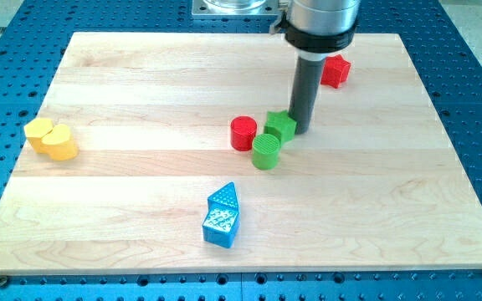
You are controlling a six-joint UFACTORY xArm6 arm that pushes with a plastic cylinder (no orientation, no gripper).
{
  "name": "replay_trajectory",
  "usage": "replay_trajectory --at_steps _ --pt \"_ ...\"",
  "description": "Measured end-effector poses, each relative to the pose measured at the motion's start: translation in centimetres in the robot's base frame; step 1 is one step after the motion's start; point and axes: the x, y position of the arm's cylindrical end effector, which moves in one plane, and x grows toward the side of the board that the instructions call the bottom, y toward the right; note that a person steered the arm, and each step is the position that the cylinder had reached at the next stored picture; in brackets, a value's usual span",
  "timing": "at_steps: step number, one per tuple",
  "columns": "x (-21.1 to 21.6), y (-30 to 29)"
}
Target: Move the red star to the top left of the red circle
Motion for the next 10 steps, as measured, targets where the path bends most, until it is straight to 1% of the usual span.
replay_trajectory --at_steps 1,2,3,4,5,6,7,8,9,10 --pt "0.5 -1.1" --pt "-3.5 5.4" --pt "-10.7 10.7" --pt "-14.2 9.5" --pt "-14.9 10.2" --pt "-15.4 7.3" --pt "-15.7 2.2" --pt "-17.7 -2.1" --pt "-18.0 -5.2" --pt "-12.4 -6.7"
